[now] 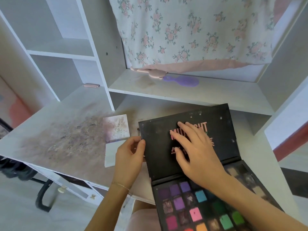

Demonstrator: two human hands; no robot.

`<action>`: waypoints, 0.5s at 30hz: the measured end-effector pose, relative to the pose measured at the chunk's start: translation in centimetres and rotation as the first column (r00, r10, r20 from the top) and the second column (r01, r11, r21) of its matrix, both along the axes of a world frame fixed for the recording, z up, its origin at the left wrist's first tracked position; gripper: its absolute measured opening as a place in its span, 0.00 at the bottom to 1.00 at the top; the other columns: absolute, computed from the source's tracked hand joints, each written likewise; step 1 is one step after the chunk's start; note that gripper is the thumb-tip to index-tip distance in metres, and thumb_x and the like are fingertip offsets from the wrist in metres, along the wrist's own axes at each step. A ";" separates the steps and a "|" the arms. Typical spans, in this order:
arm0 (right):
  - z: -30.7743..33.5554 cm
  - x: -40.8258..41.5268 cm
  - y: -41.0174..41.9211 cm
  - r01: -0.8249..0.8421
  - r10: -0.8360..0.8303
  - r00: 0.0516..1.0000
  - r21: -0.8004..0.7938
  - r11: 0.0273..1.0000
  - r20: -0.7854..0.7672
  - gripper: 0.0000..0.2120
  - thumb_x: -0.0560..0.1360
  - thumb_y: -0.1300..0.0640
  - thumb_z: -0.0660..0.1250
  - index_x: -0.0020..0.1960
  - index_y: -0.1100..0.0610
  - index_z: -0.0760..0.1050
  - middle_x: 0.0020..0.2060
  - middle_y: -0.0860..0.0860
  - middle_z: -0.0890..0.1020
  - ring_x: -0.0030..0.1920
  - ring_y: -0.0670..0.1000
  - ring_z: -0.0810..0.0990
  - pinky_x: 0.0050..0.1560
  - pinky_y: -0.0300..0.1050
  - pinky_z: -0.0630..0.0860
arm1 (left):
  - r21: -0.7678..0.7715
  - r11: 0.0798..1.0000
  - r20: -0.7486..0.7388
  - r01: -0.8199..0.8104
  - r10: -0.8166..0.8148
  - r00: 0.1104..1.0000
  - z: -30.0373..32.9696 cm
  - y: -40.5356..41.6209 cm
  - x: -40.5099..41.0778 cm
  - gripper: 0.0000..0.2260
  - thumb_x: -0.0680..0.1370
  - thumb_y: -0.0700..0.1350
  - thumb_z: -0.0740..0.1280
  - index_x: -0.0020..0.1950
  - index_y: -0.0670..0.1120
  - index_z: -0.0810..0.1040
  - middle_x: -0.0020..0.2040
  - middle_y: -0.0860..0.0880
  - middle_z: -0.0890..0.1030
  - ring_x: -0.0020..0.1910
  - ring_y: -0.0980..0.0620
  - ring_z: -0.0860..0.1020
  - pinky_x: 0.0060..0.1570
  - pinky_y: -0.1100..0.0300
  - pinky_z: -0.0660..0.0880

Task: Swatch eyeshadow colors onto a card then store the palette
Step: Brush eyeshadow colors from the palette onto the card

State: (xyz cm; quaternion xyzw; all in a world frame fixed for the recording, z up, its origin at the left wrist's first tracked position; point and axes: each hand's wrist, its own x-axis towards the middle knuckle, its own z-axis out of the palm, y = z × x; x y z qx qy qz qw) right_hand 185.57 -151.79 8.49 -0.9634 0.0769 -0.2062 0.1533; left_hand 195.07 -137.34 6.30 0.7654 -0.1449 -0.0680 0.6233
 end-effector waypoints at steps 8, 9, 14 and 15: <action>-2.3 -1.7 -1.3 0.003 -0.021 0.960 -0.064 0.998 -0.281 0.24 0.78 0.48 0.53 0.73 0.47 0.55 0.74 0.50 0.54 0.74 0.49 0.47 0.72 0.50 0.41 | 0.291 0.955 0.008 0.061 -0.066 0.998 -0.5 -0.8 0.7 0.11 0.78 0.43 0.61 0.59 0.46 0.76 0.54 0.46 0.81 0.47 0.53 0.78 0.59 0.53 0.74; -2.6 -1.9 -1.5 0.012 -0.040 0.942 -0.087 0.996 -0.333 0.24 0.78 0.46 0.51 0.73 0.45 0.52 0.75 0.48 0.51 0.74 0.48 0.44 0.72 0.51 0.39 | 0.339 0.939 0.052 0.063 -0.086 0.995 -0.6 -0.8 0.6 0.12 0.78 0.43 0.61 0.62 0.47 0.75 0.56 0.47 0.80 0.44 0.57 0.76 0.58 0.58 0.73; -2.9 -3.1 -1.8 0.098 -0.146 0.825 -0.116 0.988 -0.546 0.28 0.76 0.38 0.45 0.73 0.42 0.44 0.75 0.48 0.44 0.74 0.52 0.39 0.69 0.63 0.40 | 0.451 0.891 0.445 0.044 -0.268 0.854 0.3 -1.2 -1.3 0.19 0.77 0.47 0.63 0.68 0.49 0.69 0.61 0.51 0.72 0.59 0.55 0.70 0.60 0.61 0.66; -2.8 -3.4 -1.7 0.099 -0.149 0.793 -0.116 0.988 -0.590 0.28 0.76 0.36 0.44 0.73 0.42 0.41 0.75 0.48 0.43 0.74 0.54 0.38 0.69 0.65 0.40 | 0.533 0.842 0.469 0.085 -0.378 0.798 0.4 -1.3 -1.7 0.20 0.77 0.48 0.62 0.69 0.49 0.68 0.63 0.50 0.71 0.63 0.52 0.68 0.63 0.59 0.64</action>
